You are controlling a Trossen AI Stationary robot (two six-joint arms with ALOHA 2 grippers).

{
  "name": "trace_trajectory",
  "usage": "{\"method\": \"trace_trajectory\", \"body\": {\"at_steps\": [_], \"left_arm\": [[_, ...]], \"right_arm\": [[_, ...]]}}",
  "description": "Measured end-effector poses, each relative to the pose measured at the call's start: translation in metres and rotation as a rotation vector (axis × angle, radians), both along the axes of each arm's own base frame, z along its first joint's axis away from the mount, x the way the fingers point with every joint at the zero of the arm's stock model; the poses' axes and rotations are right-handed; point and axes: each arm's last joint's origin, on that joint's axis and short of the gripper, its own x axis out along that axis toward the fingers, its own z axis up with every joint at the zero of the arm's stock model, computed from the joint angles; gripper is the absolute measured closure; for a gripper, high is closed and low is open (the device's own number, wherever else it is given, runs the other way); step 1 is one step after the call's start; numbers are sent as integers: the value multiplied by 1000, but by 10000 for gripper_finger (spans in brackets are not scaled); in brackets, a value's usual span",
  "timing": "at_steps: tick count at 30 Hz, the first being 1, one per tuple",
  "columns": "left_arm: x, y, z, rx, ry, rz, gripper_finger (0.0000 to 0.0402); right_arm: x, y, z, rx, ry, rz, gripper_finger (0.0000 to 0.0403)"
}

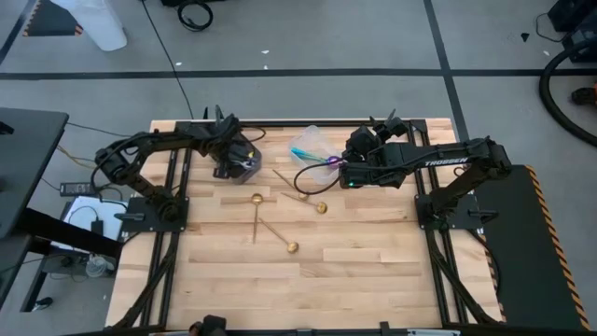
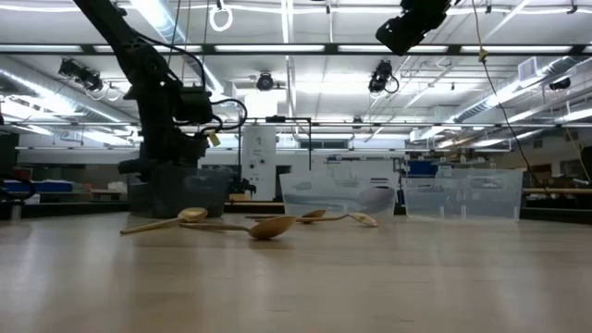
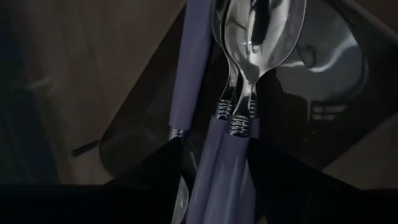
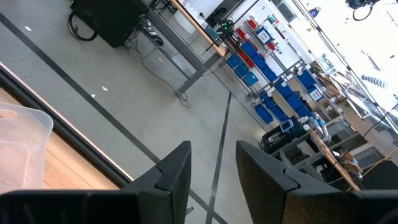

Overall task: Sort silverware by color (type)
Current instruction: Put the purple spoon into the black bin, then put the gold spoon into the right transparent bin

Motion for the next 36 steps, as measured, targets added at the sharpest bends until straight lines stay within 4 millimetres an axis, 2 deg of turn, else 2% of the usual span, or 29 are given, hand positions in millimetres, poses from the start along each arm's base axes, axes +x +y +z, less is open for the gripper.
{"method": "trace_trajectory", "body": {"at_steps": [13,18,22,32,36], "left_arm": [[8,7,37,-71,38,78,211],[14,4,53,-99,45,185,211],[24,2,68,-107,-11,318,212],[51,-10,104,-95,-156,422,212],[60,-15,111,-115,-235,543,212]], "right_arm": [[0,0,0,0,0,0,266],[0,0,0,0,0,0,266],[0,0,0,0,0,0,266],[0,0,0,0,-1,0,266],[0,0,0,0,2,0,266]]}}
